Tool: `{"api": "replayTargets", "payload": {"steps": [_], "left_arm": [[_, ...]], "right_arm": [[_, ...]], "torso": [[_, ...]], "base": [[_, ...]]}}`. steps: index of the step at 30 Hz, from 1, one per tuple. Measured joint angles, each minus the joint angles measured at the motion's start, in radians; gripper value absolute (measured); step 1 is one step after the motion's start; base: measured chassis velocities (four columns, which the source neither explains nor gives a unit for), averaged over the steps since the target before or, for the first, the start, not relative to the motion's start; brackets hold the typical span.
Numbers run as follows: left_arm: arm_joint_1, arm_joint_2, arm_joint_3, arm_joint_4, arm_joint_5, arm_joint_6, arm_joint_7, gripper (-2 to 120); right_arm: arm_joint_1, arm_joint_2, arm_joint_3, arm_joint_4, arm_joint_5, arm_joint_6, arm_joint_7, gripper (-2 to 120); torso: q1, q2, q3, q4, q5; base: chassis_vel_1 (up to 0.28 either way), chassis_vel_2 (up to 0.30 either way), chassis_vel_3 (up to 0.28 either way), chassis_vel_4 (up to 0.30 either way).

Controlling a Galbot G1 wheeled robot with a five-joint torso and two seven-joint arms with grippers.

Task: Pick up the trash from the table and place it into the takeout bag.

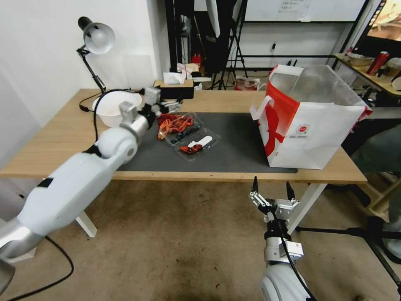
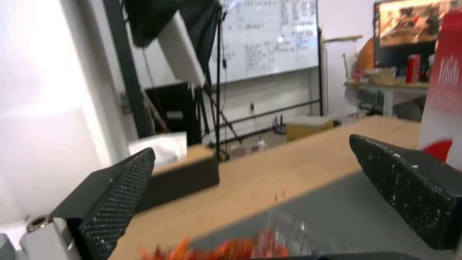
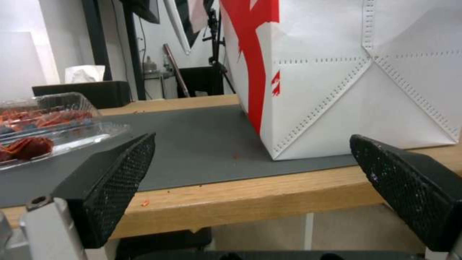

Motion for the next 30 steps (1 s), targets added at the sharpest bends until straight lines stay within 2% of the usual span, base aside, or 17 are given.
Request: {"api": "replayTargets", "payload": {"steps": [5, 6, 8, 9, 12, 13, 24, 30], "left_arm": [[0.085, 0.015, -0.063, -0.029, 0.007, -0.001, 0.002, 100], [0.122, 0.021, -0.096, -0.043, 0.011, -0.003, 0.003, 100], [0.172, 0.028, -0.135, -0.059, 0.016, -0.009, 0.003, 100], [0.172, 0.028, -0.135, -0.059, 0.016, -0.009, 0.003, 100], [0.283, 0.033, -0.228, -0.096, 0.037, -0.024, 0.003, 100], [0.283, 0.033, -0.228, -0.096, 0.037, -0.024, 0.003, 100], [0.550, 0.000, -0.463, -0.193, 0.121, -0.059, 0.003, 100], [0.626, -0.025, -0.515, -0.209, 0.152, -0.077, 0.009, 100]], "right_arm": [[0.002, -0.002, -0.005, -0.003, 0.000, 0.000, 0.000, 100], [0.003, -0.003, -0.007, -0.004, 0.000, 0.000, 0.000, 100], [0.005, -0.005, -0.008, -0.005, 0.001, 0.000, 0.000, 100], [0.005, -0.005, -0.008, -0.005, 0.001, 0.000, 0.000, 100], [0.009, -0.008, -0.013, -0.008, 0.002, -0.001, -0.001, 100], [0.009, -0.008, -0.013, -0.008, 0.002, -0.001, -0.001, 100], [0.005, -0.013, -0.011, -0.007, 0.005, 0.000, -0.001, 100], [-0.003, -0.008, -0.003, -0.003, 0.005, 0.004, -0.001, 100]], "torso": [[0.000, 0.000, 0.000, 0.0003, 0.0004], [0.000, 0.000, 0.000, -0.0003, 0.0002], [0.000, 0.000, 0.000, 0.0000, 0.0008], [0.000, 0.000, 0.000, 0.0000, 0.0008], [0.000, 0.000, 0.000, 0.0002, 0.0005], [0.000, 0.000, 0.000, 0.0002, 0.0005], [0.000, 0.000, 0.000, 0.0002, 0.0007], [0.000, 0.000, 0.000, -0.0003, 0.0006]], "base": [[0.000, 0.000, 0.000, 0.000], [0.000, 0.000, 0.000, 0.000], [0.000, 0.000, 0.000, 0.000], [0.000, 0.000, 0.000, 0.000], [0.000, 0.000, 0.000, 0.000], [0.000, 0.000, 0.000, 0.000], [0.000, 0.000, 0.000, 0.000], [0.000, 0.000, 0.000, 0.000]]}}
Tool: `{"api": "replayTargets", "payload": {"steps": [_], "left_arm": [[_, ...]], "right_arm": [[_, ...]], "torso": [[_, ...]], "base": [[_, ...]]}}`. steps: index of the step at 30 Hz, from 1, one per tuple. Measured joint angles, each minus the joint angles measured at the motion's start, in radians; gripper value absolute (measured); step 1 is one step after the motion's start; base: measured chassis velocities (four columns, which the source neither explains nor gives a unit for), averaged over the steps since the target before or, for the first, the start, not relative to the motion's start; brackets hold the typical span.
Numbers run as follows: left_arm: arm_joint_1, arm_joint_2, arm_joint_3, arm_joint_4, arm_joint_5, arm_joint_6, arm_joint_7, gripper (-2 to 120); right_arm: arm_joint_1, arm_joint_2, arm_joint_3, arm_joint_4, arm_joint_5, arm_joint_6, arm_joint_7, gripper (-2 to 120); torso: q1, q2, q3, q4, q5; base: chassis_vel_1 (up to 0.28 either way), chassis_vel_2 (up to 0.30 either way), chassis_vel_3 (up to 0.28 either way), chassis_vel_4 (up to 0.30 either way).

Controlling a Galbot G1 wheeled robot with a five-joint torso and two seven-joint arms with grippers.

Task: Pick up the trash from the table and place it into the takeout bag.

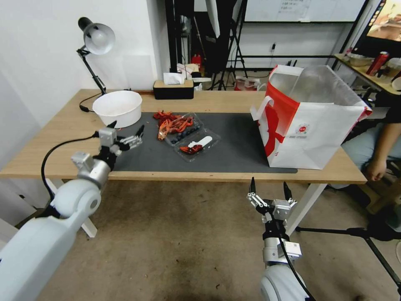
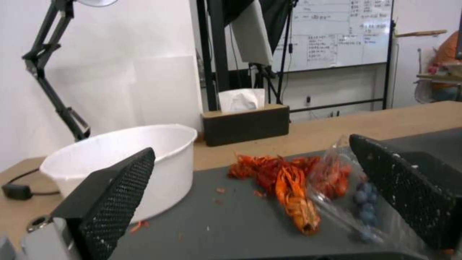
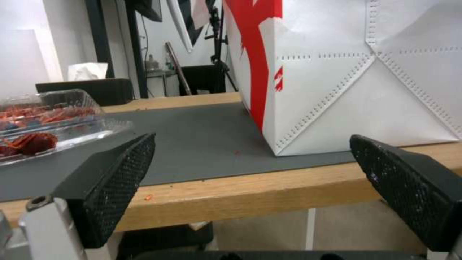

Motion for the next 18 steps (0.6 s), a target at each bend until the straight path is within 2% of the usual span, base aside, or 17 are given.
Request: {"api": "replayTargets", "payload": {"steps": [6, 18], "left_arm": [[0.141, -0.052, -0.094, -0.032, 0.050, -0.036, 0.010, 100], [0.284, -0.125, -0.192, -0.056, 0.095, -0.099, 0.035, 100]], "right_arm": [[0.002, -0.001, 0.000, 0.003, 0.000, 0.001, -0.001, 100], [0.012, -0.007, -0.002, 0.001, 0.002, -0.001, -0.003, 100]], "torso": [[0.000, 0.000, 0.000, 0.0005, -0.0004], [0.000, 0.000, 0.000, 0.0002, 0.0001]], "base": [[0.000, 0.000, 0.000, 0.000], [0.000, 0.000, 0.000, 0.000]]}}
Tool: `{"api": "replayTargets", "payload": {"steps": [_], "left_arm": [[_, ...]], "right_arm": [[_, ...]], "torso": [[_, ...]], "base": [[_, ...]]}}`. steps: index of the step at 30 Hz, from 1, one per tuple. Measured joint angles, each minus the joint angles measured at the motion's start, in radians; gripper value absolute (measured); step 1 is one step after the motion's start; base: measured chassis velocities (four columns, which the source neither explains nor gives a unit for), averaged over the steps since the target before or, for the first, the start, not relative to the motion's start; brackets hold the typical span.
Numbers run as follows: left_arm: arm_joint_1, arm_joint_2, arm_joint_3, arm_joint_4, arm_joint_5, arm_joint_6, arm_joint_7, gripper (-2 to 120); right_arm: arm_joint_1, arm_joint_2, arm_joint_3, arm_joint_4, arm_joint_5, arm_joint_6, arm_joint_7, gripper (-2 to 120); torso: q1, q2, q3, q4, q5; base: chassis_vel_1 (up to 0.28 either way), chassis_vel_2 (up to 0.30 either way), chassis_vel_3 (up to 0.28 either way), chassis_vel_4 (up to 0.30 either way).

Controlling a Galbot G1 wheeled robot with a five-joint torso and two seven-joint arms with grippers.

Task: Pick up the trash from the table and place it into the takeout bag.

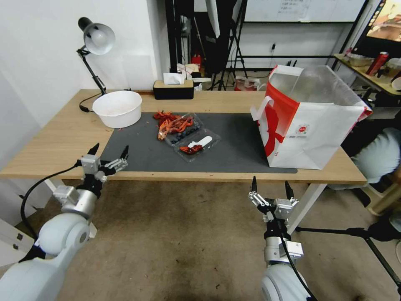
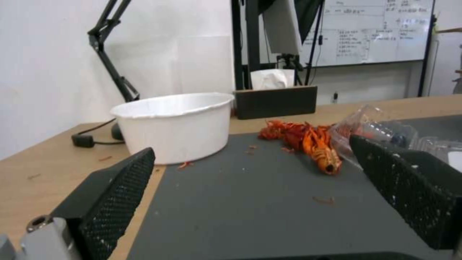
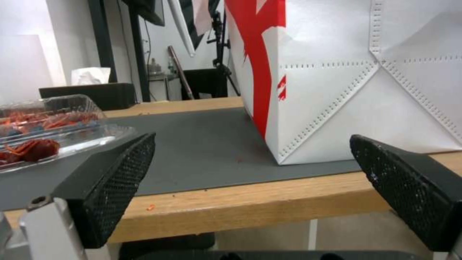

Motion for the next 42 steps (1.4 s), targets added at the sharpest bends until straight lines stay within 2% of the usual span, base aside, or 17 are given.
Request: {"api": "replayTargets", "payload": {"steps": [18, 42], "left_arm": [[0.137, -0.078, -0.035, 0.024, 0.068, -0.108, 0.034, 100], [0.165, -0.098, -0.035, 0.034, 0.098, -0.130, 0.036, 100]], "right_arm": [[0.014, -0.006, -0.010, -0.010, 0.004, -0.004, -0.008, 100], [0.019, -0.012, -0.013, -0.018, 0.008, -0.006, -0.030, 100]], "torso": [[0.000, 0.000, 0.000, 0.0003, -0.0001], [0.000, 0.000, 0.000, 0.0002, -0.0001]], "base": [[0.000, 0.000, 0.000, 0.000], [0.000, 0.000, 0.000, 0.000]]}}
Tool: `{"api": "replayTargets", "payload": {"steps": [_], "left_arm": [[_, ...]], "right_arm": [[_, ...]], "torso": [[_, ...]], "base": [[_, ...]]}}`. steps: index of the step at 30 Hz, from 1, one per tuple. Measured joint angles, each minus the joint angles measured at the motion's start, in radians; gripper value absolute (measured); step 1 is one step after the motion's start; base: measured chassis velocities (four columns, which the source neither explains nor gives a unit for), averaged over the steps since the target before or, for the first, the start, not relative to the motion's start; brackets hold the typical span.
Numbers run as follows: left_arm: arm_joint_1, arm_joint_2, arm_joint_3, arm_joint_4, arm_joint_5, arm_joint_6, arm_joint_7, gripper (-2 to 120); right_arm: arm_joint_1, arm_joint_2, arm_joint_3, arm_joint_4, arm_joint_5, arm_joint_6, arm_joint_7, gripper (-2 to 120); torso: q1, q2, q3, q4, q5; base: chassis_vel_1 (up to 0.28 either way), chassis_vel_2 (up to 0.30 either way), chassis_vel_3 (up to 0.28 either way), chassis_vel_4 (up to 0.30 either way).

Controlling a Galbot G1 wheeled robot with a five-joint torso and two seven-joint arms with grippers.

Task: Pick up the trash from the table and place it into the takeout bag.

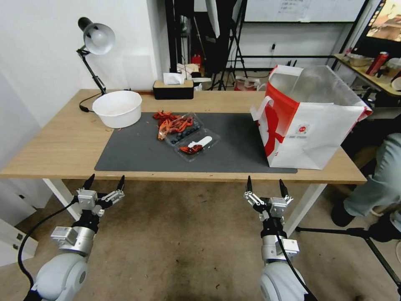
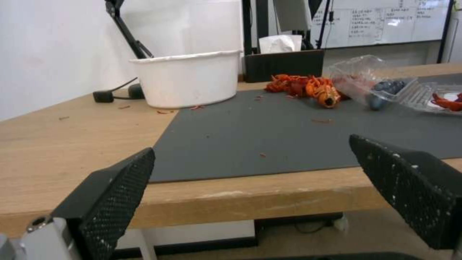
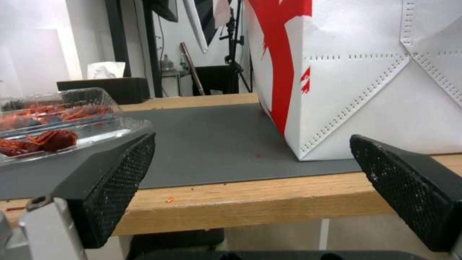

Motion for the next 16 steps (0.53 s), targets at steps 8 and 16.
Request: {"api": "replayTargets", "payload": {"steps": [8, 16], "left_arm": [[-0.001, 0.000, 0.000, 0.000, 0.000, 0.000, 0.000, 100], [-0.001, 0.000, 0.000, 0.000, 0.000, 0.000, -0.001, 100]], "right_arm": [[0.000, 0.000, 0.000, 0.000, 0.000, 0.001, 0.000, 100], [0.000, 0.000, 0.000, 0.000, 0.000, 0.001, 0.000, 100]], "torso": [[0.000, 0.000, 0.000, 0.0000, 0.0000], [0.000, 0.000, 0.000, 0.0000, 0.0000]], "base": [[0.000, 0.000, 0.000, 0.000], [0.000, 0.000, 0.000, 0.000]]}}
